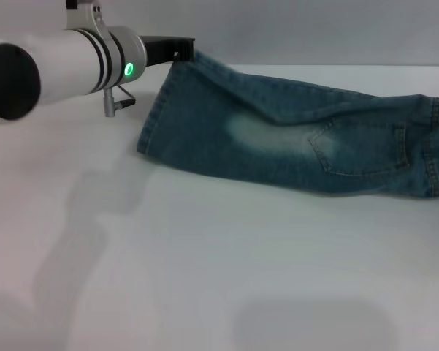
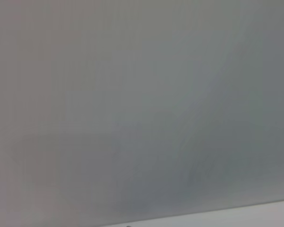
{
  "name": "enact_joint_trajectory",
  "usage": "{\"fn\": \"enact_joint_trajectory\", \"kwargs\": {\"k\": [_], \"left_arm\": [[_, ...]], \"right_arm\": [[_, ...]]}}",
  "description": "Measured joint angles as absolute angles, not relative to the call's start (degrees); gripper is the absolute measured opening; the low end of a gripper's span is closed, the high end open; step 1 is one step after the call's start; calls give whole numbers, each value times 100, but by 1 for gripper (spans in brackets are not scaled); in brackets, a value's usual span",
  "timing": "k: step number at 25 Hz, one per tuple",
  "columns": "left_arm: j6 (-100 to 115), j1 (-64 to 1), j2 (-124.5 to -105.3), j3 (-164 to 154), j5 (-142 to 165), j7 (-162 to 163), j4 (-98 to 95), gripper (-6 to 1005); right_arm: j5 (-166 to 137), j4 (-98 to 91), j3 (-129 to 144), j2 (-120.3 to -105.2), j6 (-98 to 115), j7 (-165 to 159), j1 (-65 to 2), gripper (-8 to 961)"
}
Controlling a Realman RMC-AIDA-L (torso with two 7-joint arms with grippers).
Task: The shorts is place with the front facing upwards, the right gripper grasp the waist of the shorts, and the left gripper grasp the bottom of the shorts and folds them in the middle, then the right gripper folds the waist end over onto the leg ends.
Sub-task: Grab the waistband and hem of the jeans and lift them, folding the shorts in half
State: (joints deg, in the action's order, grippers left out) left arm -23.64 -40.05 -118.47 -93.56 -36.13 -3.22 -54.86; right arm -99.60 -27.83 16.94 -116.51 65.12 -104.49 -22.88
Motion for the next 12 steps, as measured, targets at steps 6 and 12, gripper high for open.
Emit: {"fn": "enact_joint_trajectory", "kwargs": {"k": [6,12], "left_arm": [[-1890,-4026,-11840,-9600,-3705,-324,-5258,173],[-1890,-4025,-11836,-9615,-3710,-325,-5236,284]], "right_arm": [[-10004,-2718,1686,-11635,6470,-10396,-2311,126],[-10014,-2757,1668,-11663,6407,-10416,-2056,264]]}}
